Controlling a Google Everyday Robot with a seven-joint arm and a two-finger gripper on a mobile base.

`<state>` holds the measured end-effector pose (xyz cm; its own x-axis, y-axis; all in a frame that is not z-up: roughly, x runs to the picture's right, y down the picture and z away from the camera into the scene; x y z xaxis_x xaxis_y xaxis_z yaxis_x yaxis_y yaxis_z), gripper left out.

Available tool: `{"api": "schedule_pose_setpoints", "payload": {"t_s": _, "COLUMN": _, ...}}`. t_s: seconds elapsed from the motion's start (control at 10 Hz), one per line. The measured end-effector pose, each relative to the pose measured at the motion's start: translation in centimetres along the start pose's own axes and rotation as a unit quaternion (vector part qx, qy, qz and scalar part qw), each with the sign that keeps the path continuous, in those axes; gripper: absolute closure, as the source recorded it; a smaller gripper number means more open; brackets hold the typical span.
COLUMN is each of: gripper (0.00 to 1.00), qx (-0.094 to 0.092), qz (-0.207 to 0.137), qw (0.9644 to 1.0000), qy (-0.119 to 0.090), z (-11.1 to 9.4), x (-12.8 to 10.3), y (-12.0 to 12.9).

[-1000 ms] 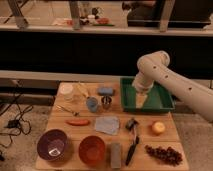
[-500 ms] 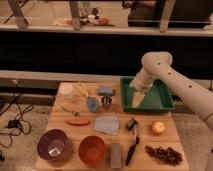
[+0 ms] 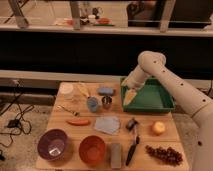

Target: Wipe tray with sponge

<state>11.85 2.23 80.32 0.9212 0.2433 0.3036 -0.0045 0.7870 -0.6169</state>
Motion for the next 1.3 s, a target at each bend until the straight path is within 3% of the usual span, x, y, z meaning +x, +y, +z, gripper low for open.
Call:
{"api": "schedule_pose_setpoints", "payload": {"t_s": 0.5, "gripper": 0.20, "qx": -0.001, "qz": 0.000, "qw": 1.0000, "qy": -0.001, "z": 0.4, "x": -0.1, "y": -0.1}}
{"api": "schedule_pose_setpoints", "payload": {"t_s": 0.9, "gripper": 0.20, "qx": -0.005, "qz": -0.014, "qw": 0.9998, "qy": -0.013, "z": 3.6, "x": -4.1, "y": -1.9}}
{"api": "schedule_pose_setpoints", "payload": {"t_s": 1.3, "gripper": 0.20, "qx": -0.001, "qz": -0.030, "qw": 0.9992, "qy": -0.025, "z": 4.8, "x": -6.2, "y": -3.9}}
